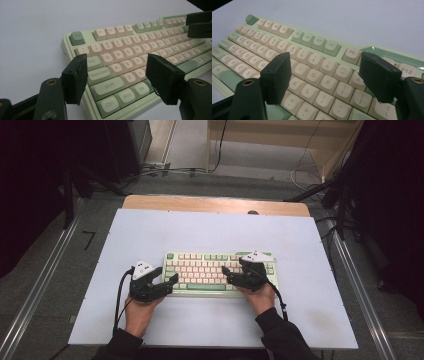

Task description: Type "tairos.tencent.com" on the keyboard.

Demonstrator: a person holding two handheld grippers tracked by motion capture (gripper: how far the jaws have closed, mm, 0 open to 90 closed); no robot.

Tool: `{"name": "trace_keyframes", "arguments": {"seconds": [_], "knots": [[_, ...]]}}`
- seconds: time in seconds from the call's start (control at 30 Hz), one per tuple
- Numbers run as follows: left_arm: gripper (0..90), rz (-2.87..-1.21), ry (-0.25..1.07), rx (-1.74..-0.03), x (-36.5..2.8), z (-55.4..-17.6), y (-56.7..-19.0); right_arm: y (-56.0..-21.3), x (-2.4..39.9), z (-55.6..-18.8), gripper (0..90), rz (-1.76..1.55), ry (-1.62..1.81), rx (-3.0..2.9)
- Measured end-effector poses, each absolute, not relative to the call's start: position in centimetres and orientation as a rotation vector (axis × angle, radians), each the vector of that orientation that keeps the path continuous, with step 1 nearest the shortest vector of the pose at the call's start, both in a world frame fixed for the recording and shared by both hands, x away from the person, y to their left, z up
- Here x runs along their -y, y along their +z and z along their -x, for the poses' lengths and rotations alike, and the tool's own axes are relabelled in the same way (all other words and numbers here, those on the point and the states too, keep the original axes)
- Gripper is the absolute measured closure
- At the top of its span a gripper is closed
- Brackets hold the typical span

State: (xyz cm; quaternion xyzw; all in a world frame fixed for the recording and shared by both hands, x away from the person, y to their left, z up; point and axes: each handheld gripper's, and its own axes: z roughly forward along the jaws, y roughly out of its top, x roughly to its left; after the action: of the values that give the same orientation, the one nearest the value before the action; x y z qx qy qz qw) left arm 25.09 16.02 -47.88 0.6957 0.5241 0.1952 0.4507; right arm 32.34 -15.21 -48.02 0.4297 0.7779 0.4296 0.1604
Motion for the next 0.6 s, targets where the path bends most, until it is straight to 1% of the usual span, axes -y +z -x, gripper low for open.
{"name": "trace_keyframes", "arguments": {"seconds": [0.1, 0.37, 0.5, 0.6], "knots": [[37.1, -1.724, 0.473, -1.286, -15.7, -25.3, -47.9, -48.0, 15.6, -32.2, 24.3, -1.236, 1.226, -2.212], [47.0, -1.739, 0.441, -1.253, -14.9, -26.1, -48.1, -48.1, 16.7, -31.7, 23.9, -1.267, 1.222, -2.188], [54.0, -1.757, 0.416, -1.230, -14.5, -26.6, -48.2, -48.1, 17.4, -31.4, 23.8, -1.295, 1.219, -2.166], [62.0, -1.761, 0.399, -1.218, -14.1, -26.9, -48.3, -48.2, 17.9, -31.2, 23.8, -1.314, 1.216, -2.154]]}}
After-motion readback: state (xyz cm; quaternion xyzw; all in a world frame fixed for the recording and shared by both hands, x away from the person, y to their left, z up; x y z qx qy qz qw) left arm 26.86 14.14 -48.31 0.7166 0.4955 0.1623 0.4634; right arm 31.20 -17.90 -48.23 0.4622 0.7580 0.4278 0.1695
